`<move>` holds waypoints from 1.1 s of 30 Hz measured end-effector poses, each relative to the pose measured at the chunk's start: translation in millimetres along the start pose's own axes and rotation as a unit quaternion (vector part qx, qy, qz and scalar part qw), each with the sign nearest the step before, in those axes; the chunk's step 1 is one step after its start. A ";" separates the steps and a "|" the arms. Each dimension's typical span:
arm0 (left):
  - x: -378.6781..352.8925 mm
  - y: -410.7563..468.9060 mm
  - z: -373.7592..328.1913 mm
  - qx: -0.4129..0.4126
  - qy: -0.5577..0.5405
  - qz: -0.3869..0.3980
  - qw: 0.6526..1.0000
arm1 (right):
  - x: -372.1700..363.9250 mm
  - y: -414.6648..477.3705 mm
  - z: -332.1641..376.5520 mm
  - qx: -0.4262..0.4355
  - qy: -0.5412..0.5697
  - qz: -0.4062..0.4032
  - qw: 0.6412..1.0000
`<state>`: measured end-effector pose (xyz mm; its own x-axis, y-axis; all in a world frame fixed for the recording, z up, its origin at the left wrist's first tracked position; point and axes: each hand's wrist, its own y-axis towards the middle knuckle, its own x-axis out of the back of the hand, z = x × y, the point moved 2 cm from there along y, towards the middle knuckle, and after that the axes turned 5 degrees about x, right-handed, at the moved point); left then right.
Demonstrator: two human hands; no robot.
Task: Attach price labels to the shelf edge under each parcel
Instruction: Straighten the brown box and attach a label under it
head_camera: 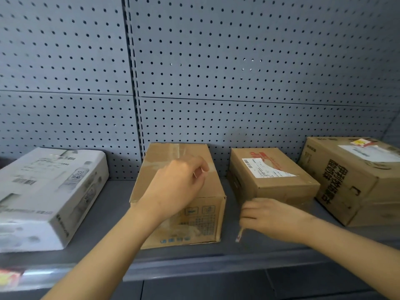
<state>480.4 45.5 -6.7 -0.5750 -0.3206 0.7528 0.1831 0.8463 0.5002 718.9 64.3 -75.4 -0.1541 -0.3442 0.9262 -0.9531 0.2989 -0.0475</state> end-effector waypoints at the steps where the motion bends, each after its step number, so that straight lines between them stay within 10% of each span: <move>1: -0.1 -3.3 0.0 -0.004 0.000 -0.001 1.000 | 3.9 -4.4 1.3 -0.018 0.002 -0.015 1.000; 14: 14.6 -124.3 1.2 0.038 0.025 0.010 0.999 | 37.8 -5.0 90.2 -0.092 0.116 -0.162 0.976; 33: -63.9 -182.5 72.0 0.050 0.155 0.098 0.982 | -8.9 72.7 139.1 -0.382 0.353 -0.269 0.810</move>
<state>426.3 -57.9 -176.9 -0.2627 -0.2492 0.9321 0.1774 0.9371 0.3005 614.7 -34.7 -139.2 0.6758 -0.0930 0.7312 -0.3511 0.8316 0.4303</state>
